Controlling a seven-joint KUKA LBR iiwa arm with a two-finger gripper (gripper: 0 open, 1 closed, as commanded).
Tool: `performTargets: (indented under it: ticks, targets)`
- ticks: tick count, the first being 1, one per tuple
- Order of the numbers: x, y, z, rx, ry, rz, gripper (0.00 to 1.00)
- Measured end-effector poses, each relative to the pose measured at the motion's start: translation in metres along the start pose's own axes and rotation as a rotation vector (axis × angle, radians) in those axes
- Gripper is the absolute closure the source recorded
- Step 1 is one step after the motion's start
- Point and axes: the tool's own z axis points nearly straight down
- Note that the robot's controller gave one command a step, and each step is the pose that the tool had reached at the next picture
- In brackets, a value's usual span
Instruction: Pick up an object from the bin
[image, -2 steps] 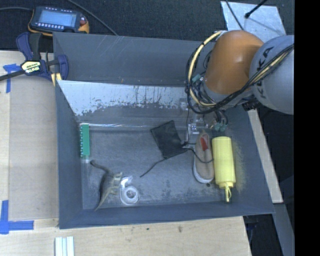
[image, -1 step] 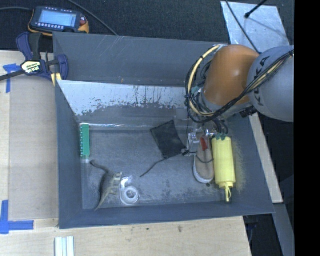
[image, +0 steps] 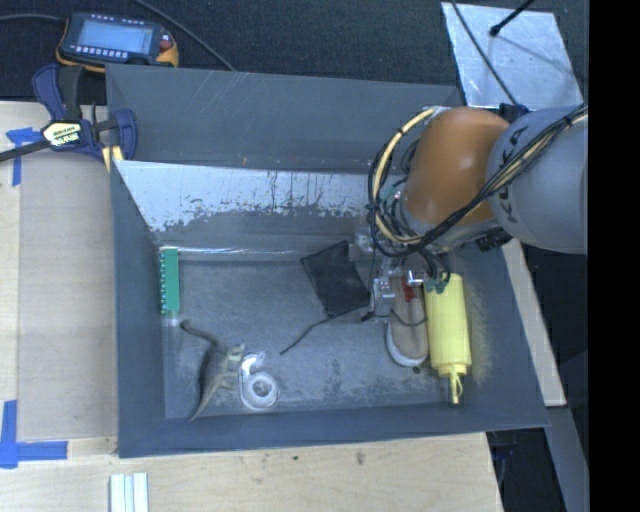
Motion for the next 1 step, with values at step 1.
performTargets:
  ticks: [1]
  targets:
    - [-0.0016, 0.0118, 0.0052, 0.001, -0.002, 0.004, 0.00]
